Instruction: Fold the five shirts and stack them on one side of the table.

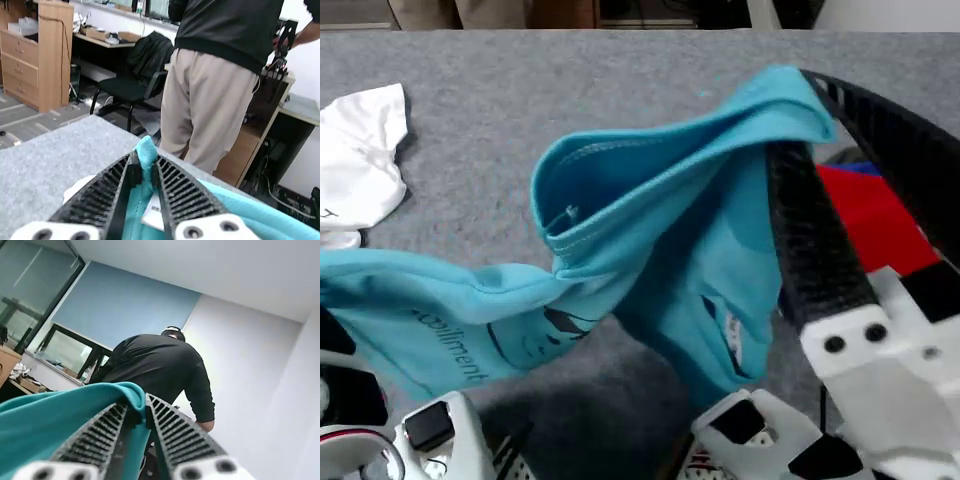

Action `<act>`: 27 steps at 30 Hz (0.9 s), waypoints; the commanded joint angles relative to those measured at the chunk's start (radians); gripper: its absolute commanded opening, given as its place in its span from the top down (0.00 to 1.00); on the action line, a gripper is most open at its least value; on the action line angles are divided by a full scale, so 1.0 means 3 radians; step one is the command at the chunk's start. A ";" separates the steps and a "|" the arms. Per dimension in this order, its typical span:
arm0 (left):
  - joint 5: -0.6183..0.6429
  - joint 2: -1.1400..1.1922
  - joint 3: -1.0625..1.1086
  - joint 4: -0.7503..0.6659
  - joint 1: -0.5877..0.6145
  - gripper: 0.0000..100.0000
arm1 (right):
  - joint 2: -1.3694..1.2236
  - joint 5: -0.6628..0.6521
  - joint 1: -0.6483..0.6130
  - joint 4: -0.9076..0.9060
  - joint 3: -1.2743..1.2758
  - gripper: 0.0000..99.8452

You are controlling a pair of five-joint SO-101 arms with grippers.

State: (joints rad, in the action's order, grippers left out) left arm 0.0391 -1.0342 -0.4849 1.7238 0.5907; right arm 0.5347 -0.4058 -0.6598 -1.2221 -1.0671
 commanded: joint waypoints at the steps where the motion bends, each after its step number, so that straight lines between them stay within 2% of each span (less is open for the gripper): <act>1: 0.0010 0.0028 -0.0026 0.0082 0.0036 0.98 | 0.0003 0.0046 0.0069 -0.0194 -0.0043 1.00; 5: 0.0010 0.0028 0.0113 0.0087 0.0031 0.98 | -0.0023 0.0046 0.0074 -0.0506 0.0003 1.00; 8: 0.0010 0.0069 0.0506 -0.0010 0.0010 0.98 | -0.0064 0.0036 0.0079 -0.0517 0.0243 1.00; 13: 0.0010 0.0064 0.1647 -0.0915 0.0031 0.98 | -0.0187 0.0020 0.0115 -0.0368 0.0744 1.00; 16: 0.0010 0.0095 0.2230 -0.1442 0.0010 0.98 | -0.0330 0.0051 0.0407 0.0066 0.1153 1.00; 21: 0.0015 0.0095 0.3105 -0.2481 0.0005 0.98 | -0.0708 0.0205 0.0852 0.1207 0.1987 1.00; 24: 0.0015 0.0100 0.3539 -0.3094 0.0000 0.98 | -0.1005 0.0332 0.0954 0.1882 0.2304 1.00; 27: 0.0010 0.0130 0.3907 -0.3606 -0.0128 0.98 | -0.1348 0.0527 0.0944 0.2245 0.2345 1.00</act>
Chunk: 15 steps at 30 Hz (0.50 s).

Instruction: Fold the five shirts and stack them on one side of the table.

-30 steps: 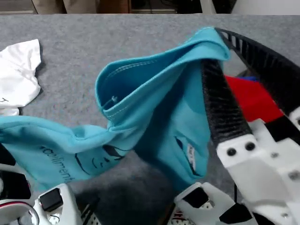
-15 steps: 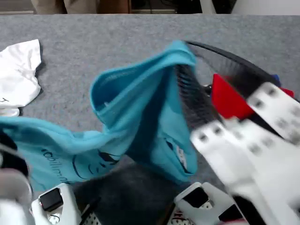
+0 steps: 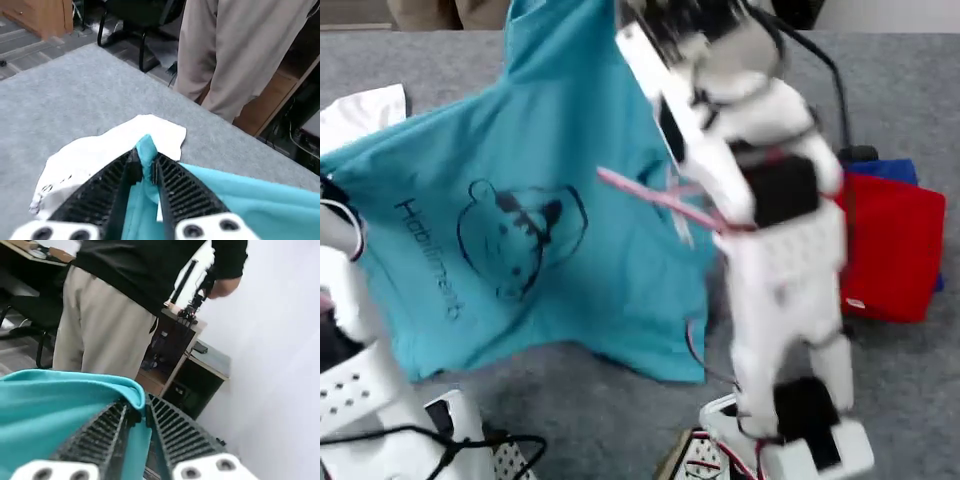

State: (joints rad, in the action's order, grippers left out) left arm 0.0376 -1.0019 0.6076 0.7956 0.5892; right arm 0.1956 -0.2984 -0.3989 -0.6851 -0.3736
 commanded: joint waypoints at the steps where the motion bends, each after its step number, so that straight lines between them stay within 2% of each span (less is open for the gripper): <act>1: 0.0015 0.0064 0.0353 -0.0650 -0.0174 0.98 | -0.0340 0.0220 0.0069 0.0501 0.0003 1.00; 7: 0.0026 0.0713 0.0430 -0.1350 -0.0302 0.98 | -0.0933 0.0425 0.0079 0.0358 -0.0488 1.00; 15: 0.0036 0.1634 -0.0179 -0.1335 -0.0302 0.98 | -0.1138 0.0394 0.0079 -0.0338 -0.0780 1.00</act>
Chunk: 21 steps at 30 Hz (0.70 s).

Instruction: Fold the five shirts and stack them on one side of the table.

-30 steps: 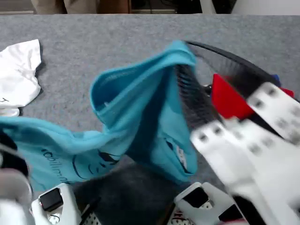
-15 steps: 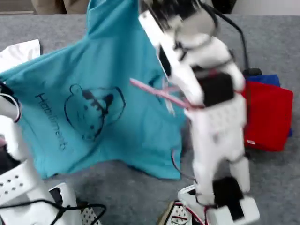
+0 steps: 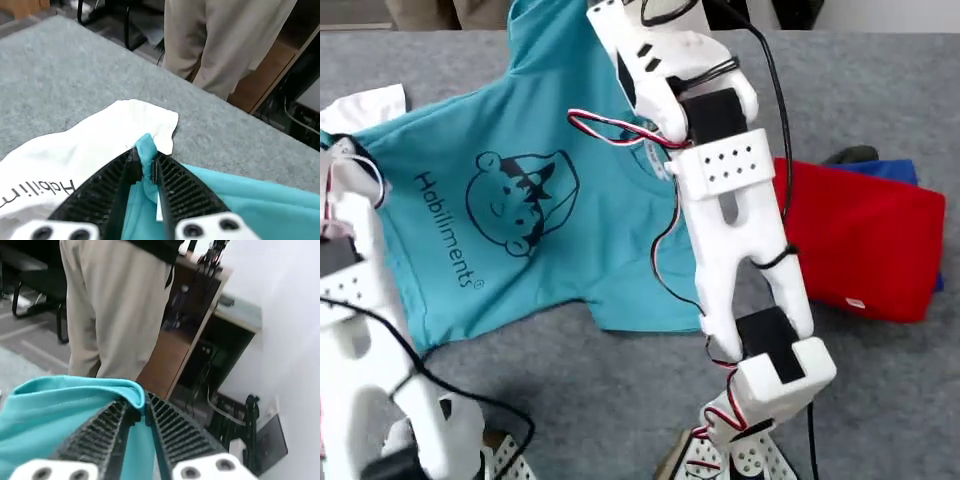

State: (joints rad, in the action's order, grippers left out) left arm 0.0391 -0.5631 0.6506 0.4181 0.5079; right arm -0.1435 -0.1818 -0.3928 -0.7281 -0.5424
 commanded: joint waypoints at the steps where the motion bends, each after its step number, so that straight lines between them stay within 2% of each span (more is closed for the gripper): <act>1: 0.0031 0.0238 -0.0358 -0.0077 -0.0031 0.98 | -0.0008 0.0000 0.0059 -0.0297 -0.0212 1.00; 7: 0.0015 0.0386 -0.0384 -0.0015 -0.0026 0.98 | -0.0013 -0.0066 0.0049 -0.0849 -0.0202 1.00; 15: -0.0051 0.0381 -0.0772 0.1248 -0.0036 0.98 | 0.0059 -0.0332 0.0064 -0.1693 -0.0212 1.00; 18: -0.0297 0.0381 -0.0721 0.1555 -0.0143 0.98 | 0.0182 -0.0481 0.0064 -0.1867 -0.0171 1.00; 21: -0.0440 0.0381 -0.0435 0.1652 -0.0286 0.98 | 0.0355 -0.0593 0.0023 -0.2020 -0.0018 1.00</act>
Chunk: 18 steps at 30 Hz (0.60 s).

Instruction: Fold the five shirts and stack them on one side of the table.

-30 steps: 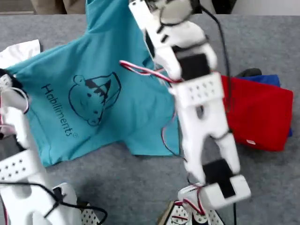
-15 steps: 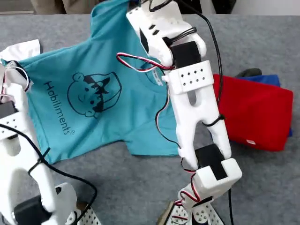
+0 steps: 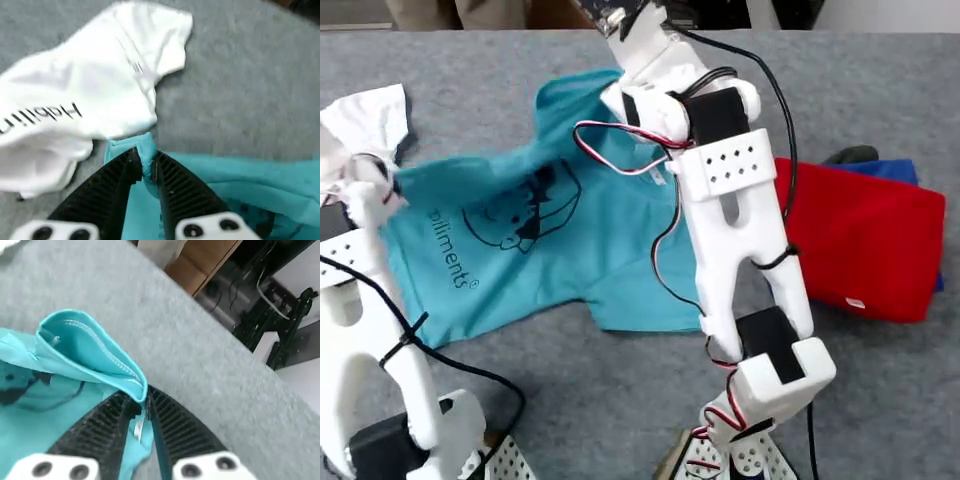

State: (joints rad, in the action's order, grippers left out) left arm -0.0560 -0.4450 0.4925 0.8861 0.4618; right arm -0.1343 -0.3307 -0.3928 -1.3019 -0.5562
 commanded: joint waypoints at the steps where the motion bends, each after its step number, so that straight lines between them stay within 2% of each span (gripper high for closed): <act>1: -0.0153 -0.0013 0.0184 0.0092 -0.0174 0.98 | 0.0391 -0.0113 0.0023 -0.0123 0.0120 1.00; 6: -0.0327 -0.0176 0.0609 0.0107 -0.0215 0.98 | 0.0887 -0.0199 0.0151 -0.0056 0.0903 1.00; 13: -0.0614 -0.1025 0.1417 0.0113 -0.0194 0.98 | 0.1982 -0.0399 0.0079 0.0256 0.2575 1.00; 18: -0.0701 -0.1450 0.1867 0.0118 -0.0194 0.98 | 0.2611 -0.0414 0.0171 0.0286 0.3419 1.00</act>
State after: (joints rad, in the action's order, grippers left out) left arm -0.2539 -0.8101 1.0096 0.9168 0.4081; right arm 0.5286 -0.4473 -0.3682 -1.2390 0.3629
